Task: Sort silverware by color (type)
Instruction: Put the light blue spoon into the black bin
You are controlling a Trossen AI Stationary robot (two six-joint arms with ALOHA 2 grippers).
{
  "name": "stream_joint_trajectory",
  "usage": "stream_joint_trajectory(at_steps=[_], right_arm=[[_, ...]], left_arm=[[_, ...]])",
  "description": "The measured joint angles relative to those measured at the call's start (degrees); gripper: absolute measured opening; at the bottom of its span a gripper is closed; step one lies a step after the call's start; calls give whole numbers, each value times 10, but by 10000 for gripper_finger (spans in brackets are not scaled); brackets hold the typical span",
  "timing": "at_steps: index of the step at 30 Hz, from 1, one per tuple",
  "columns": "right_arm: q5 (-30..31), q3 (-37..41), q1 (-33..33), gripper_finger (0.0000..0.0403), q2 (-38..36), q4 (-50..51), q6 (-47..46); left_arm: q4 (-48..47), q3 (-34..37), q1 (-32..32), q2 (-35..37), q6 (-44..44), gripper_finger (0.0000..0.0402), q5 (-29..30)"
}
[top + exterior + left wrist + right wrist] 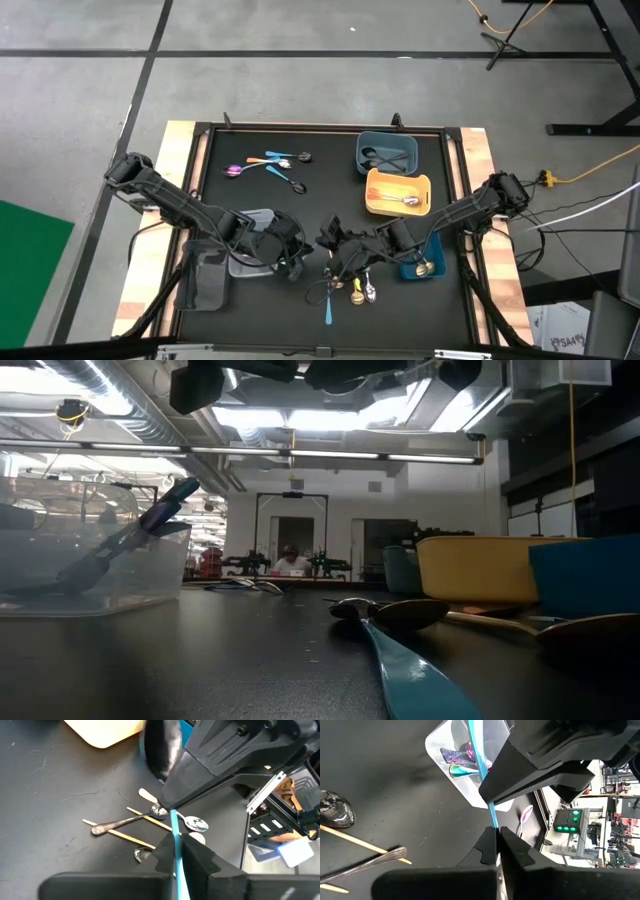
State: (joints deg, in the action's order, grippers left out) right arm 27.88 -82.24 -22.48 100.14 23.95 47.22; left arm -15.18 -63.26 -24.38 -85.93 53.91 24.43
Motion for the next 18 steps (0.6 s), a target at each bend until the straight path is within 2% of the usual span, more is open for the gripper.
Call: stream_joint_trajectory(at_steps=[3, 18], right_arm=[[-1, 0, 0, 0, 0, 2, 0], [-1, 0, 0, 9, 0, 1, 0]], left_arm=[[0, 0, 0, 0, 0, 5, 0], [2, 0, 0, 0, 0, 1, 0]])
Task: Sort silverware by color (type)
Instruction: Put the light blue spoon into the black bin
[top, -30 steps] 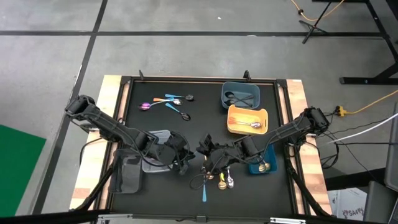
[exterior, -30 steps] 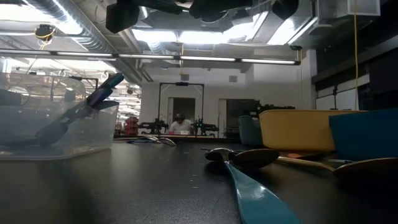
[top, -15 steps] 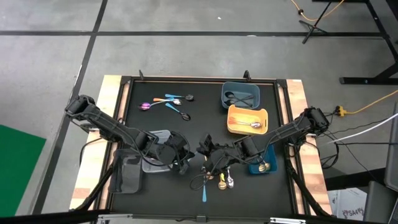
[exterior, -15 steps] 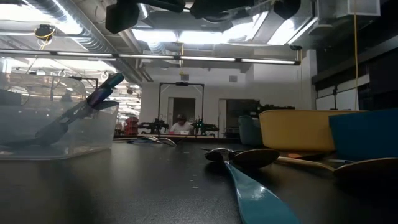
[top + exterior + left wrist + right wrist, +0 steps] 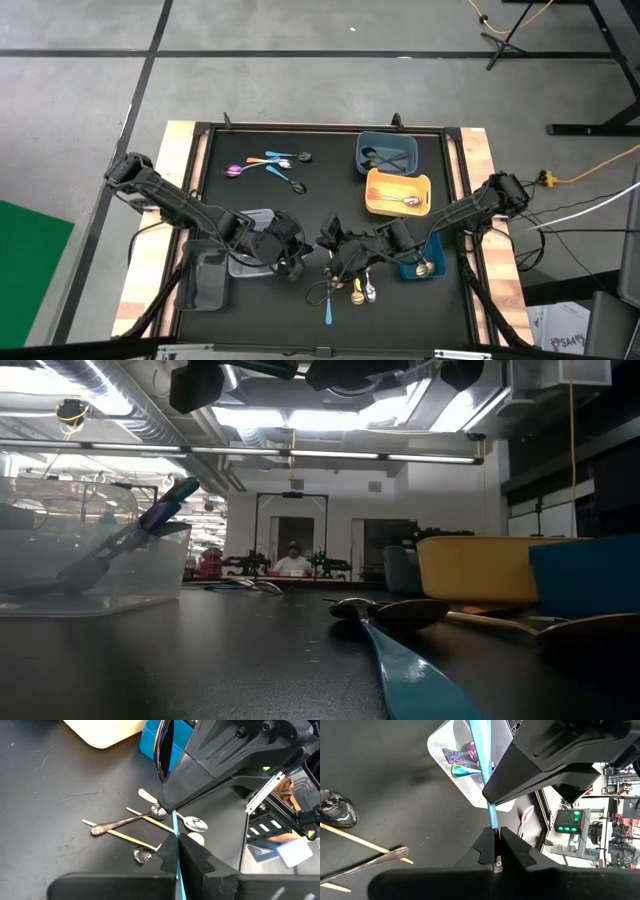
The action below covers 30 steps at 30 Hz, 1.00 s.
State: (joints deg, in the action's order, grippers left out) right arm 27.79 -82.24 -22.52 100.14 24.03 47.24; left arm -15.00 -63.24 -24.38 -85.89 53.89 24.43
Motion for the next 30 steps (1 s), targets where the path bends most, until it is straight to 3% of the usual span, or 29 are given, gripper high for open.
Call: stream_joint_trajectory(at_steps=[30], right_arm=[[0, 0, 0, 1, 0, -1, 0]], left_arm=[[0, 0, 0, 0, 0, 0, 1]])
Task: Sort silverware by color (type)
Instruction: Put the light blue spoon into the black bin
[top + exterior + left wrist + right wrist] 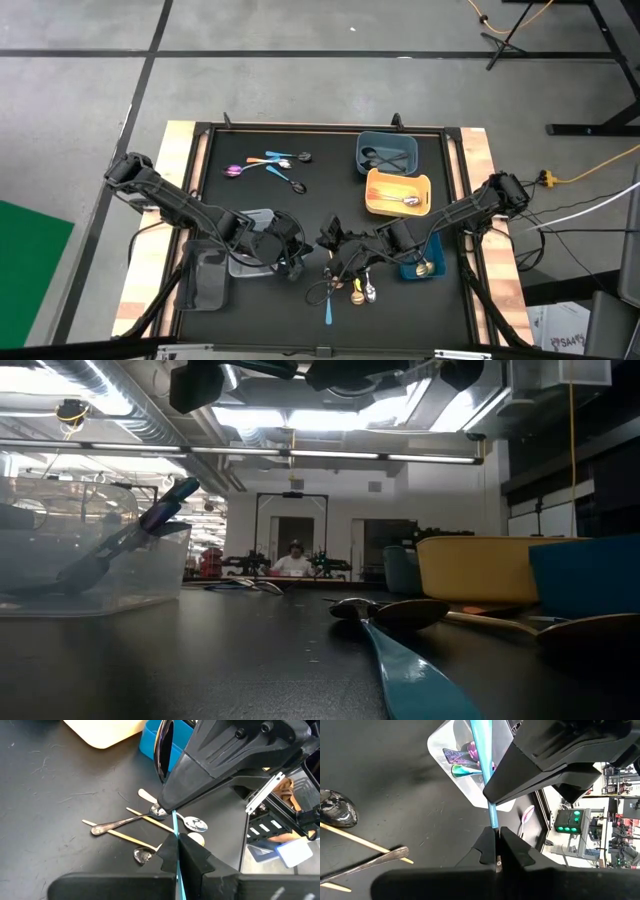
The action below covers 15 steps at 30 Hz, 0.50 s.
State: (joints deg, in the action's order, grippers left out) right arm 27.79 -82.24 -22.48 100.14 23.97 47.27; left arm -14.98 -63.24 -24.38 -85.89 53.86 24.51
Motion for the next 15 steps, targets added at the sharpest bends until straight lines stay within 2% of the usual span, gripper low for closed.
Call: stream_joint_trajectory(at_steps=[6, 15], right_arm=[[0, 0, 0, 1, 0, -1, 0], [2, 0, 1, 0, 0, -21, 13]], left_arm=[[0, 0, 0, 0, 0, 1, 1], [5, 0, 4, 0, -1, 36, 3]])
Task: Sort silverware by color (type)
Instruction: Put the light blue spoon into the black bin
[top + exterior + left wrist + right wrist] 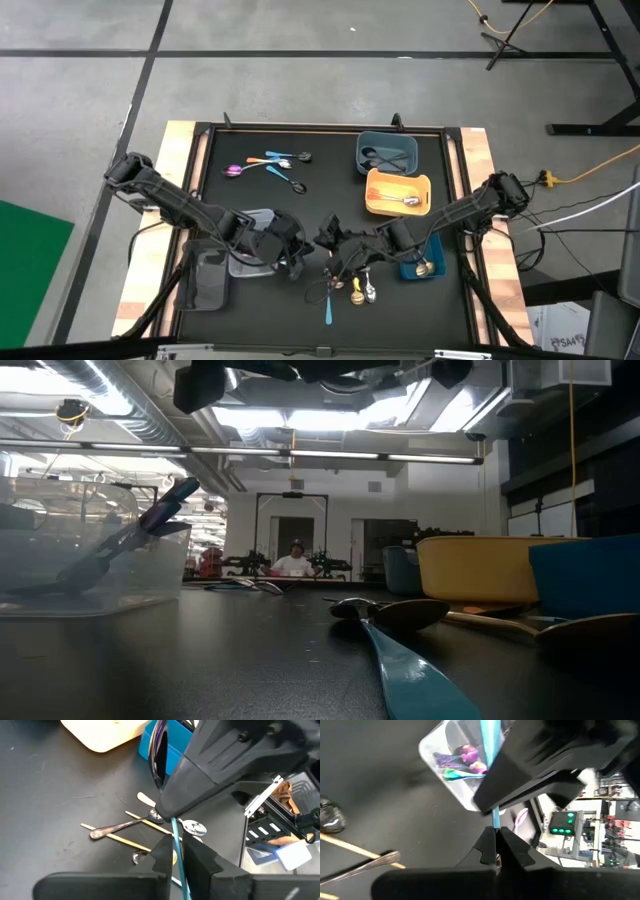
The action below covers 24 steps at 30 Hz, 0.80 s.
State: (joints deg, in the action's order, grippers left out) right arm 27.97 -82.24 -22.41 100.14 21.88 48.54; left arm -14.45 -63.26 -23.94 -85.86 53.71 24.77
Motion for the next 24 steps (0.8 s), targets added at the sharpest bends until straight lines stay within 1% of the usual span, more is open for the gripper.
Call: stream_joint_trajectory(at_steps=[4, 7, 10, 14, 20, 24], right_arm=[[0, 0, 0, 0, 0, -15, 2], [0, 0, 0, 0, 0, -17, 8], [0, 0, 0, 0, 0, -13, 12], [0, 0, 0, 0, 0, -13, 13], [-1, 0, 0, 1, 0, -13, 13], [-1, 0, 0, 9, 0, -13, 13]], left_arm=[[-1, 0, 6, 0, 0, 45, 0], [-2, 0, 10, 0, 0, 44, -1], [-3, 0, 12, 0, 0, 34, -1], [-3, 0, 12, 0, 1, 8, -1], [-4, 0, 12, 0, 1, 4, -1], [-4, 0, 12, 0, 1, 3, -1]])
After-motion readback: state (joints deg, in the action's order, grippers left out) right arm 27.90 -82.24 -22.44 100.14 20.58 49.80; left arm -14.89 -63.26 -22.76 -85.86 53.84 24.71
